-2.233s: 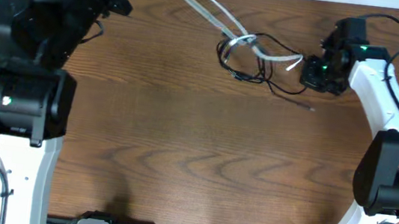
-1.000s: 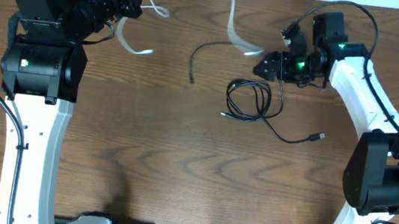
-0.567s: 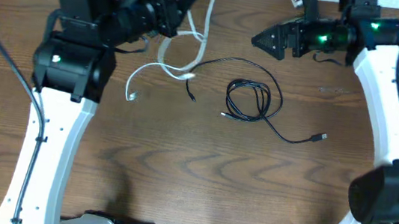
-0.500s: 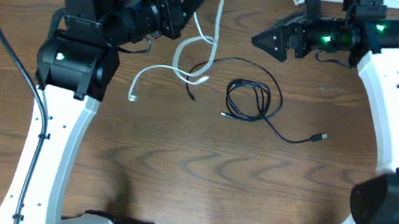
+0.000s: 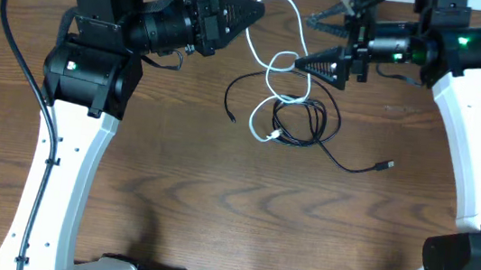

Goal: Untangle cables

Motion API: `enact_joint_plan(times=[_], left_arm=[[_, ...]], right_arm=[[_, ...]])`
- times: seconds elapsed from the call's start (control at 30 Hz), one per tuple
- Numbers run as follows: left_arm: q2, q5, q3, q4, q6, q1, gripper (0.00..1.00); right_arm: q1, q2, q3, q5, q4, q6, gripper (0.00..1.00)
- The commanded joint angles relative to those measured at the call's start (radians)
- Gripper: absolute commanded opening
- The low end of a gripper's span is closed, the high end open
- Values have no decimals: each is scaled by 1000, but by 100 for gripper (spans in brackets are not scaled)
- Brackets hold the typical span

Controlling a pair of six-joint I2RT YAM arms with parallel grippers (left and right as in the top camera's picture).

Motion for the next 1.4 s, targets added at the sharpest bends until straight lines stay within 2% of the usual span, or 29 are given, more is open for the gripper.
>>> enact_joint_plan(times=[0.0,0.1,0.2,0.23,0.4,0.43,0.57,0.73,0.77,0.83,0.9,0.97,1.2,1.37], left_arm=[[-1,74,19,5,-31,6,8],[-1,102,19,4,-37,6,8],[-1,119,19,4,-36,6,8],[-1,122,19,4,-36,6,8],[-1,125,19,3,-36,6,8],[-1,125,18,3,-36,6,8],[-1,115,18,3,-31,6,8],[0,55,18,-6,-32,6,47],[0,36,18,-10,-32,6,63],[0,6,18,-15,-31,6,82],[0,-34,18,-27,-32,6,88],[0,-69,18,-47,-32,6,89],[0,-113,18,-90,-24,6,90],[1,-113,18,-90,0,6,90]], right_arm=[[45,-14,17,-20,11,-27,73],[66,-14,17,25,18,-23,57],[71,-14,17,25,19,-23,49],[71,-14,17,25,23,-18,43],[71,-14,17,25,63,65,5],[69,-14,17,25,70,79,1],[67,-14,17,57,96,155,1],[66,-14,17,241,108,337,1],[63,-14,17,269,108,358,1],[48,-19,19,294,114,383,1],[17,-29,21,301,136,427,1],[-30,-42,30,301,164,486,1],[-264,-99,44,301,297,701,1],[-462,-109,44,327,331,753,1]])
